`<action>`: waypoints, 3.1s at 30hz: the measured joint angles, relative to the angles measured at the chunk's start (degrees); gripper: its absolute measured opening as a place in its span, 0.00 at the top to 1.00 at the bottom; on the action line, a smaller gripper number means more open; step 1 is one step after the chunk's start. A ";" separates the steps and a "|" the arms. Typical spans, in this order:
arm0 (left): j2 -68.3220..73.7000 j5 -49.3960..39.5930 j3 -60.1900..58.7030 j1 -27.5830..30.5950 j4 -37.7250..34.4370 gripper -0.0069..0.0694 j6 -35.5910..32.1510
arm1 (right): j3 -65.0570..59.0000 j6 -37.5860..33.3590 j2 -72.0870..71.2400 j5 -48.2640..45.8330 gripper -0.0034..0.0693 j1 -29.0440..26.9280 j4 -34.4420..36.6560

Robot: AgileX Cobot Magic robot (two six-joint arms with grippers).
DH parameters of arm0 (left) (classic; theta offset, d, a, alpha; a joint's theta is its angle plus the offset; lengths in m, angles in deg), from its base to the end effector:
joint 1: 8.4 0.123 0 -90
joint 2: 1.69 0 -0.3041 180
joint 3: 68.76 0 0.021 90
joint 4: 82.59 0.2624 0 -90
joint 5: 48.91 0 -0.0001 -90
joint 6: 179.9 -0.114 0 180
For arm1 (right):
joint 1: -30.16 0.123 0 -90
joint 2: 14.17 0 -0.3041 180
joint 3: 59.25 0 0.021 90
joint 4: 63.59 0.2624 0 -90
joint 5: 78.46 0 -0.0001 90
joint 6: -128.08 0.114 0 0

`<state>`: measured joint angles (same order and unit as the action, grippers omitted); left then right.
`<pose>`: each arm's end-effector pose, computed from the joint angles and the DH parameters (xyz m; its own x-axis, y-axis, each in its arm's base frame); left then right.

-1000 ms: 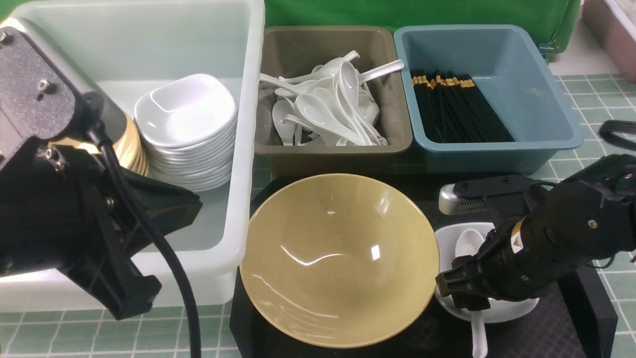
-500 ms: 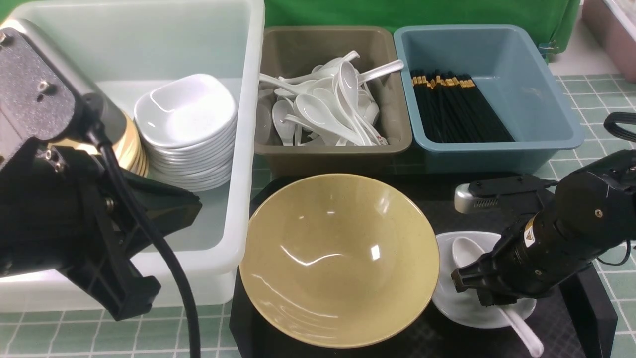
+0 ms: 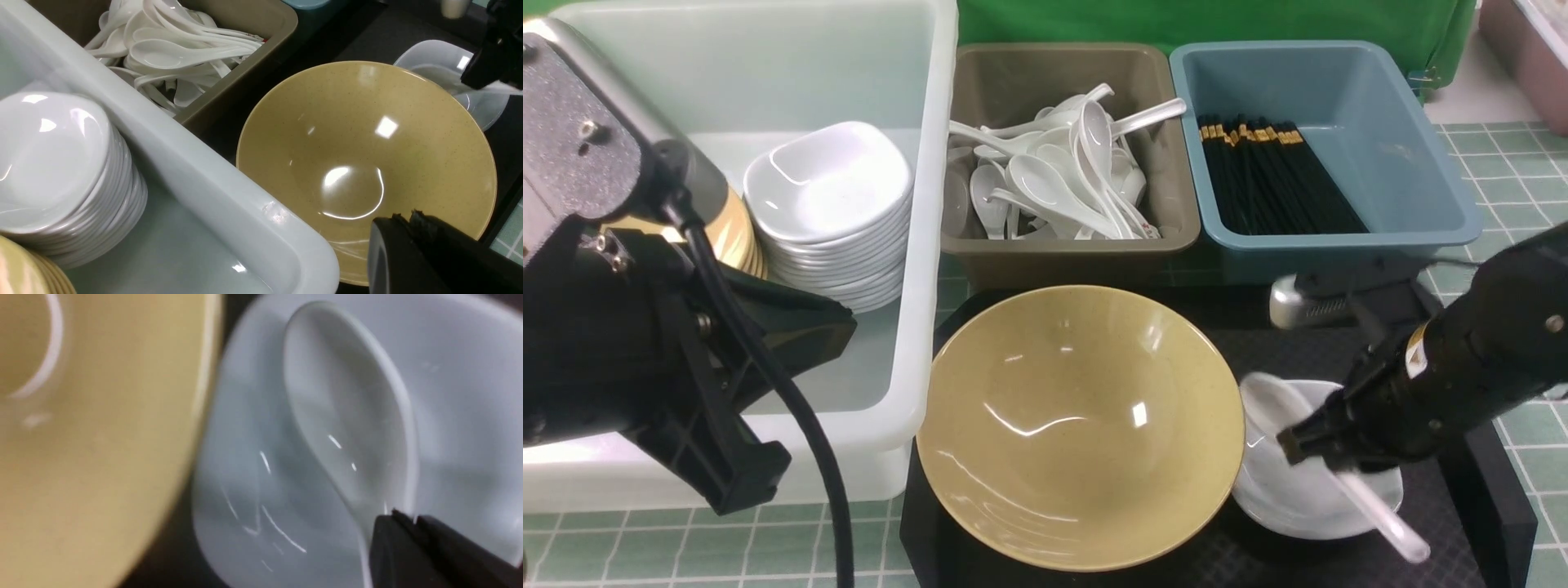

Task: On blue table put chopsticks spoon bowls plates into blue grey white boxes.
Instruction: 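Reach down and grasp the white spoon resting in the bowl with the right gripper, then place the white spoon into the bin of spoons with the right gripper, then grasp the large bowl on the tray by its rim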

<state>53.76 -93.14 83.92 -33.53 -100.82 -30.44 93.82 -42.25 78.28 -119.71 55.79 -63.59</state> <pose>0.1485 -0.0972 0.3626 -0.3317 0.4754 -0.8148 0.7054 0.6985 0.1204 0.2612 0.1253 0.2088 -0.9111 -0.2508 -0.3270 -0.2835 0.9573 0.0557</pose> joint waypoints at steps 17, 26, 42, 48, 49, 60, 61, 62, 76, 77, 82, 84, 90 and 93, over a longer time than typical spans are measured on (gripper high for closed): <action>0.58 3.62 0.00 0.00 -0.04 0.91 -0.13 | 15.60 -6.61 -0.91 -2.25 0.87 -0.66 -0.78; 10.17 6.55 0.00 0.00 -1.67 0.91 -0.13 | 44.03 -7.22 16.40 -1.36 0.87 -0.66 -0.73; 13.19 5.30 -0.05 0.00 -2.70 0.91 -0.13 | 72.13 -4.95 42.30 1.48 0.65 -0.66 -0.59; 13.19 4.15 -0.05 0.00 -2.88 0.91 0.61 | 72.55 -5.62 42.40 -2.90 0.32 -0.66 -0.59; 13.19 4.07 0.03 0.00 -2.99 0.91 1.54 | 72.55 -6.86 41.69 -5.01 0.30 -0.66 -0.59; 27.53 -14.83 24.23 0.00 1.55 0.91 8.02 | 72.46 -23.87 29.12 -29.40 0.52 -0.66 -0.65; 29.90 -16.16 27.02 0.00 2.12 0.90 8.02 | 71.82 -24.36 28.16 -29.79 0.57 -0.66 -0.71; 30.37 -16.42 27.55 0.00 2.22 0.90 8.02 | 71.42 -24.47 27.66 -29.85 0.58 -0.72 -0.70; 52.15 -23.13 41.86 -6.80 10.51 0.45 8.86 | 34.58 -24.92 -3.77 -29.94 0.86 -0.72 -0.76; 52.58 -22.73 41.86 -7.10 11.12 0.43 9.48 | 34.04 -24.92 -4.14 -29.83 0.86 -0.72 -0.76; 57.56 -19.76 41.90 -8.18 19.09 0.24 15.58 | 23.69 -24.30 -11.65 -26.83 0.86 -0.72 -0.76; 59.53 -19.15 41.90 -8.08 21.00 0.21 15.95 | 21.52 -24.05 -13.09 -26.22 0.86 -0.72 -0.76; 62.78 -15.35 41.90 -8.05 23.31 0.22 16.63 | 19.85 -23.41 -13.90 -25.82 0.86 -0.72 -0.76; 63.57 -14.26 41.90 -8.05 22.23 0.25 16.63 | 19.85 -23.34 -13.90 -25.52 0.85 -0.72 -0.76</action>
<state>117.33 -107.40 125.82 -41.59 -78.59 -13.81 113.67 -65.59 64.38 -145.23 55.07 -64.35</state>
